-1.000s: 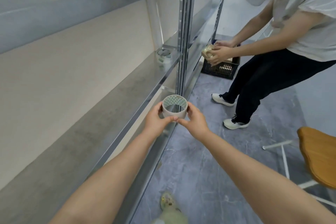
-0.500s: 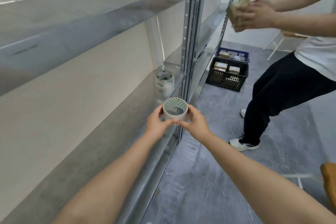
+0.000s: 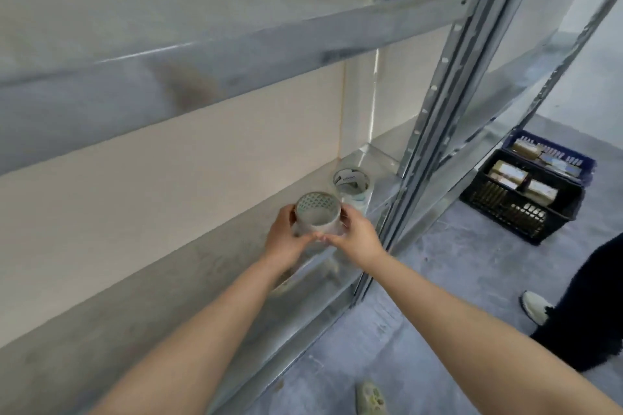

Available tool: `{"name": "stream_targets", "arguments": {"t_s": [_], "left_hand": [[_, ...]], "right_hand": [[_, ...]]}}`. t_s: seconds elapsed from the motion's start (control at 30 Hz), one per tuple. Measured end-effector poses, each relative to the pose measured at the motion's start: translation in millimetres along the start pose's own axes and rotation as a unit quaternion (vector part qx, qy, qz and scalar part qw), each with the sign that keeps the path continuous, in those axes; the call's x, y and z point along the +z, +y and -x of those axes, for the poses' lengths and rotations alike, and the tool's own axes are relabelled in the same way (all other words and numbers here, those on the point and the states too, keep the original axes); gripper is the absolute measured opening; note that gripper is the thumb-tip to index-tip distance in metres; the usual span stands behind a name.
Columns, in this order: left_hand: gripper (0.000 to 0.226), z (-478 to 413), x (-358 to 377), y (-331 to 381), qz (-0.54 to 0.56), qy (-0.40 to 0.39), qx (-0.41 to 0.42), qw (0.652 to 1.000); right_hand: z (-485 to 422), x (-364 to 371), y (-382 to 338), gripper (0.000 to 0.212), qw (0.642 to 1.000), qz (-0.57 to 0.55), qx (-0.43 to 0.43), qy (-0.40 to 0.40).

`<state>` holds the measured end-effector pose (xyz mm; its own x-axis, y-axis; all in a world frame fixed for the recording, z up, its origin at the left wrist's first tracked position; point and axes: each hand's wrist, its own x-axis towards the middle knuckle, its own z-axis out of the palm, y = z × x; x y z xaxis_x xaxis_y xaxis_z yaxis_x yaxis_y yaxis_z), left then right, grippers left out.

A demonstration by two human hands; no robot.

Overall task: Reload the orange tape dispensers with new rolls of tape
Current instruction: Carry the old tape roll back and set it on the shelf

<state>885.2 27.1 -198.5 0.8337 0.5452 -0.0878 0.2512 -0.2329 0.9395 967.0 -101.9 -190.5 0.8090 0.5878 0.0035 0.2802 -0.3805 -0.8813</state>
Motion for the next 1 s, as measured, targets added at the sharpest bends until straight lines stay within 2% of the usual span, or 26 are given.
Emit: {"name": "stream_targets", "arguments": {"t_s": [0.1, 0.2, 0.3, 0.43, 0.7, 0.77, 0.8, 0.87, 0.93, 1.0], "left_hand": [[0.076, -7.2, 7.6, 6.9, 0.048, 0.061, -0.058, 0.995], [0.064, -7.9, 10.5, 11.9, 0.060, 0.115, -0.102, 0.986], [0.069, -6.9, 13.1, 10.2, 0.039, 0.161, -0.119, 0.979], [0.069, -1.7, 13.1, 6.9, -0.035, 0.188, -0.112, 0.975], [0.069, -1.8, 10.6, 0.8, -0.077, 0.191, -0.111, 0.972], [0.076, -1.3, 14.7, 1.2, -0.076, 0.203, -0.110, 0.970], [0.086, 0.5, 17.3, 1.9, -0.085, 0.209, -0.108, 0.968], [0.096, 1.2, 23.3, 4.4, -0.132, 0.230, -0.072, 0.962], [0.088, -3.8, 29.9, 11.4, -0.156, 0.253, -0.011, 0.955], [0.084, -10.3, 38.1, 24.3, -0.152, 0.234, 0.015, 0.960]], "right_hand": [[-33.1, -5.4, 1.9, 0.062, 0.997, 0.047, -0.035, -0.052], [-53.7, -4.0, 4.2, 0.048, 0.991, 0.055, -0.057, -0.106], [-67.6, -0.6, 4.2, 0.051, 0.983, 0.066, -0.072, -0.155], [-72.6, 7.9, 7.2, 0.061, 0.975, 0.081, -0.081, -0.190], [-71.7, 15.3, 15.0, 0.052, 0.971, 0.062, -0.103, -0.205], [-72.6, 12.6, 16.6, 0.056, 0.971, 0.047, -0.103, -0.212], [-72.6, 10.3, 16.9, 0.064, 0.971, 0.037, -0.093, -0.217], [-73.9, 3.0, 15.9, 0.085, 0.973, -0.002, -0.047, -0.226], [-80.6, -7.8, 13.2, 0.088, 0.974, -0.060, -0.024, -0.219], [-92.0, -24.7, 9.0, 0.087, 0.977, -0.089, -0.030, -0.189]]}}
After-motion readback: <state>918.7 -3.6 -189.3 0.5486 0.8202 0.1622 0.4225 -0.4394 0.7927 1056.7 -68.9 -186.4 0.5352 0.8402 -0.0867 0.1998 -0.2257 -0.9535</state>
